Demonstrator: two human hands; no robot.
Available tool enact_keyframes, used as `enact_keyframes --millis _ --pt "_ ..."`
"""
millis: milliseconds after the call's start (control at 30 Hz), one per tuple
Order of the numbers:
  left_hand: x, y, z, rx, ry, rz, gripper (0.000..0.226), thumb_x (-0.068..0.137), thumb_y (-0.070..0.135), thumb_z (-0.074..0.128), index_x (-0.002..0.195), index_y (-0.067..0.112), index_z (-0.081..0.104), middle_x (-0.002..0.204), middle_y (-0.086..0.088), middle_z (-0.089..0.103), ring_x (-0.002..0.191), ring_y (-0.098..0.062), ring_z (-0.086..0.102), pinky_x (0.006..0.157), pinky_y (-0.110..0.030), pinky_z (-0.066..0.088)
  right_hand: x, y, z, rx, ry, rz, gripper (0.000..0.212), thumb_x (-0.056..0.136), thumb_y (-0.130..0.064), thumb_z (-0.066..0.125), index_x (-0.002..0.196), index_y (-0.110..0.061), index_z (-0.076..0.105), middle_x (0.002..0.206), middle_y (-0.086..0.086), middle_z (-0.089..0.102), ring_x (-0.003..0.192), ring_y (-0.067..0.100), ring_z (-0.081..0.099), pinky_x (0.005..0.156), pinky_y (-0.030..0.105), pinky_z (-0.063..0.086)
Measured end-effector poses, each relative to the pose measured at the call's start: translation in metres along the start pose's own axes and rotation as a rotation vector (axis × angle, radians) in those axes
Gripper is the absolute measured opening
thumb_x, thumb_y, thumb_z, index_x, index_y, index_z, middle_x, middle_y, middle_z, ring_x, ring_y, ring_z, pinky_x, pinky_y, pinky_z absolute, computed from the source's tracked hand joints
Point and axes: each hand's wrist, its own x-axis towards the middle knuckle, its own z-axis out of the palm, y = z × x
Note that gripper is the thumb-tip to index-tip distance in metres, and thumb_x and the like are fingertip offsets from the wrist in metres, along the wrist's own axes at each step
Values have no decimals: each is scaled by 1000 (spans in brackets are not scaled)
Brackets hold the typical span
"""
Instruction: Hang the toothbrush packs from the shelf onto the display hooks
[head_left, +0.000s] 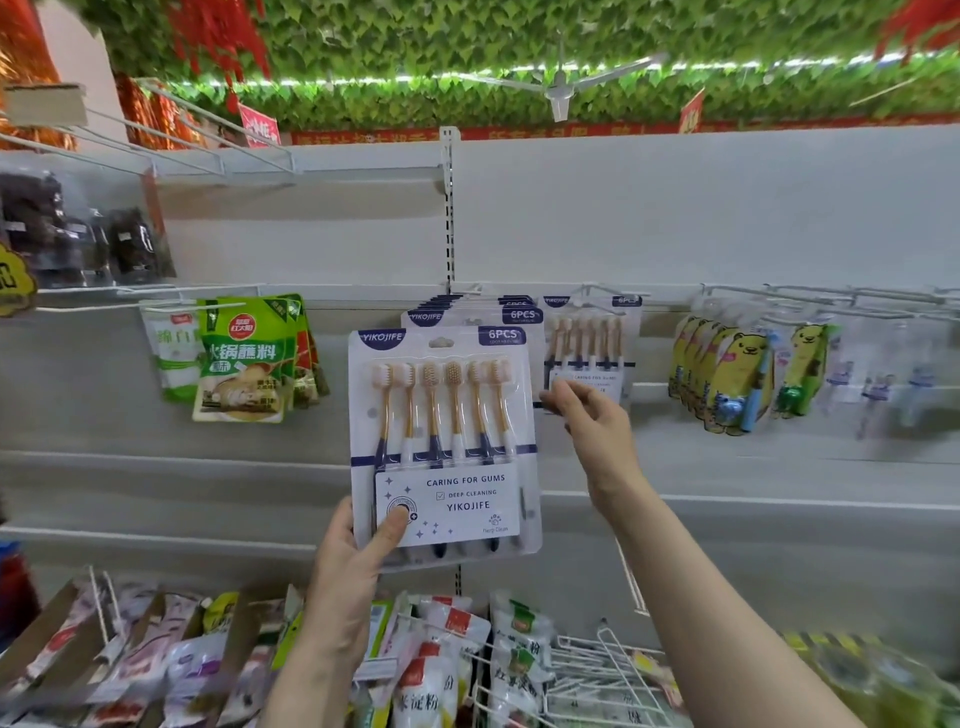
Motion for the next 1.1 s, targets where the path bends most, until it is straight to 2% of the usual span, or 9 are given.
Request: enact_keyframes --millis 133,267,533,633,700,800,900,967,1100 --pt "2 -12 26 -8 -65 -34 50 77 25 73 124 16 59 111 -5 74 106 -27 69 103 -57 46 -6 -25 -13 -16 -46 5 32 87 -40 74 112 -21 71 103 -2 75 98 12 68 88 28 53" --pt "5 -22 55 -15 -139 -70 49 77 26 74 122 17 60 112 -5 74 107 -27 69 99 -53 50 -7 -35 -42 -26 17 -6 46 83 -37 79 118 -10 68 92 -3 71 79 5 63 75 22 47" --pt "24 -38 128 -23 -267 -70 50 77 29 75 123 14 61 113 -6 74 105 -22 70 89 -42 54 16 -55 -108 -102 114 -16 31 84 -33 80 104 -12 71 89 -1 72 81 15 63 77 32 50" --pt "33 -48 152 -29 -274 -94 65 71 40 81 126 14 58 115 -6 73 103 -24 70 81 -38 56 28 -60 -131 -117 129 -15 22 85 -32 79 97 -15 70 78 -7 70 70 7 61 69 24 48" --pt "37 -54 166 -26 -277 -96 58 72 39 79 122 15 61 111 -6 74 91 -19 72 74 -34 54 36 -59 -142 -127 133 -20 23 85 -30 79 98 -13 70 71 -11 67 59 0 57 61 19 43" --pt "43 -64 183 -44 -264 -119 49 72 36 78 115 16 65 106 -8 75 78 -14 67 81 -39 52 46 -59 -154 -138 123 -18 28 84 -31 80 102 -11 71 74 -11 69 62 1 61 60 18 43" --pt "52 -75 192 -55 -200 -126 73 68 44 87 129 15 57 121 -8 70 103 -22 68 102 -53 47 55 -58 -160 -130 116 -20 30 83 -30 80 104 -9 72 86 -2 73 74 6 65 65 18 46" --pt "59 -86 194 -54 -155 -120 93 61 54 90 137 16 51 135 -12 62 122 -34 60 105 -58 44 62 -55 -161 -124 101 -27 32 82 -29 81 104 -8 71 91 3 75 81 11 68 72 23 50" --pt "65 -93 198 -68 -71 -43 97 58 59 90 137 20 49 141 -10 56 129 -29 55 107 -57 41 74 -51 -160 -105 30 -55 34 82 -29 81 107 -8 70 101 10 76 88 15 73 76 25 57"
